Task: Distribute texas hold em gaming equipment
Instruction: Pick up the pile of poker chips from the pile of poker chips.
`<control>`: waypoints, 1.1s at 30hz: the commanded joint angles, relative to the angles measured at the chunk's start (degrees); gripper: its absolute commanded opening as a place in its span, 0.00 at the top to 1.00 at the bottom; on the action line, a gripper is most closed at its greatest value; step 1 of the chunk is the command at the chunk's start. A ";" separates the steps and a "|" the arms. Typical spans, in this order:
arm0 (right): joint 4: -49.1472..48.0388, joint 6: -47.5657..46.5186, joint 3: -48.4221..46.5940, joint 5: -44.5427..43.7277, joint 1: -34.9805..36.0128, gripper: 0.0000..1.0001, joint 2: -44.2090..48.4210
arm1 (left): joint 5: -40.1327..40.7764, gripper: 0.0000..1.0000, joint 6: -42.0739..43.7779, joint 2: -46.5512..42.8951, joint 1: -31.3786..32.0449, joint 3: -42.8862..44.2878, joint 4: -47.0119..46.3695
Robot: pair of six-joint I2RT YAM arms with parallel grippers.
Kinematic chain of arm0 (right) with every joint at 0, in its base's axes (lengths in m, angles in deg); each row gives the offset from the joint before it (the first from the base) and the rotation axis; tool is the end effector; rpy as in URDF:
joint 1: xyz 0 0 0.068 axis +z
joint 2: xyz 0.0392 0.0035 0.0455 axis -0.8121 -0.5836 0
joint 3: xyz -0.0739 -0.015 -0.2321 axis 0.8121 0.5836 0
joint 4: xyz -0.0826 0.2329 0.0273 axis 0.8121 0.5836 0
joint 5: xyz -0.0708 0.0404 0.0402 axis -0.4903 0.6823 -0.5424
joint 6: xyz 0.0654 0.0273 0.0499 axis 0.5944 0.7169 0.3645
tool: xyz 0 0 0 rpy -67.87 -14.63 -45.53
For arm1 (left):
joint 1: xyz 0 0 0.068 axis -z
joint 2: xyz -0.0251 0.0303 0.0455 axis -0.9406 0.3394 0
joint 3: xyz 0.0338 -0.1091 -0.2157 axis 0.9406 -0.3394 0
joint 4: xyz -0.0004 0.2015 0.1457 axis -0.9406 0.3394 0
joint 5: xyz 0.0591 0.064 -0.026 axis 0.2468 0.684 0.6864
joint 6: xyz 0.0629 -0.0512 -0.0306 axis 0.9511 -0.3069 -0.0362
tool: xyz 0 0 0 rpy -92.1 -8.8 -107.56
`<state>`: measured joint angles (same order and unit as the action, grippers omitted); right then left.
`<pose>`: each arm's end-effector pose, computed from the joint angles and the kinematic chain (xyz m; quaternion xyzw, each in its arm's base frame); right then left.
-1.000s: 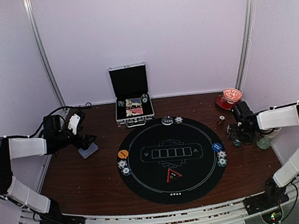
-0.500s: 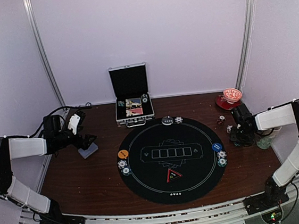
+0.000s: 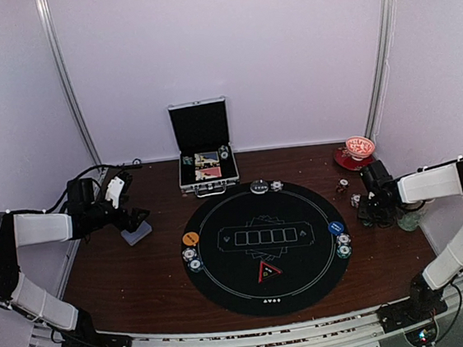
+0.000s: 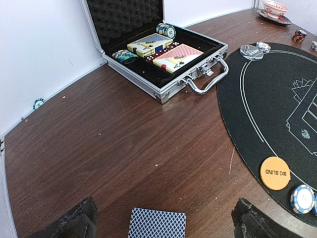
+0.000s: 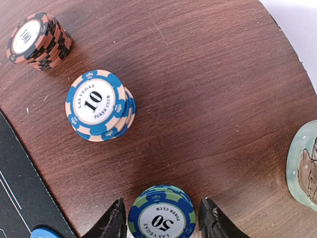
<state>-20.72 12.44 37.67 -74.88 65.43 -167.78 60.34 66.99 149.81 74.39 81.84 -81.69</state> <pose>0.2716 0.0391 0.0886 0.1996 0.9453 0.0064 0.2578 0.3125 -0.0578 0.1474 0.2505 0.8245 -0.1600 0.4815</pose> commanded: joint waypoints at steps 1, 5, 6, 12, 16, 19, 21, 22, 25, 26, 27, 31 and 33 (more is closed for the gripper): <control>0.05 -0.04 0.61 -0.35 0.02 0.50 0.86 | -0.26 0.02 -0.22 0.68 -0.23 0.36 -1.88; -0.01 -0.21 0.37 -0.08 0.11 0.51 0.17 | -0.28 0.02 -0.20 0.61 -0.23 0.36 -1.88; -0.04 -0.22 0.27 -0.05 0.11 0.51 -0.10 | -0.34 0.02 -0.18 0.60 -0.19 0.36 -1.88; -0.13 -0.48 0.00 0.12 0.18 0.52 -0.92 | -0.35 0.02 -0.20 0.69 -0.21 0.36 -1.88; -0.20 -0.57 -0.30 0.31 0.29 0.52 -1.40 | -0.31 0.02 -0.21 0.69 -0.19 0.36 -1.88; -0.22 -0.63 -0.28 0.30 0.38 0.53 -1.54 | -0.35 0.02 -0.15 0.73 -0.21 0.36 -1.88; -0.22 -0.60 -0.30 0.38 0.38 0.54 -1.58 | -0.35 0.02 -0.19 0.78 -0.20 0.37 -1.88; -0.30 -0.65 -0.30 0.54 0.38 0.56 -1.62 | -0.34 0.02 -0.20 0.83 -0.24 0.39 -1.88; -0.15 -0.65 -0.38 0.46 0.46 0.61 -1.46 | -0.35 0.02 -0.15 0.80 -0.21 0.45 -1.79; -0.19 -0.73 -0.39 0.40 0.47 0.64 -1.35 | -0.35 0.02 -0.13 0.78 -0.28 0.45 -1.79; -0.08 -0.69 -0.38 0.25 0.51 0.66 -1.18 | -0.35 0.02 -0.13 0.78 -0.21 0.44 -1.79; 0.58 -0.53 -0.60 -0.65 1.08 0.69 0.16 | -0.35 0.02 -0.18 0.91 -0.21 0.45 -1.84; 1.78 -0.51 -1.26 -1.81 1.80 0.71 1.09 | -0.27 0.02 -0.13 1.02 -0.24 0.52 -1.79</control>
<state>-20.80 11.76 37.64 -74.59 66.05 -168.90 60.34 66.99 150.05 74.39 81.84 -81.69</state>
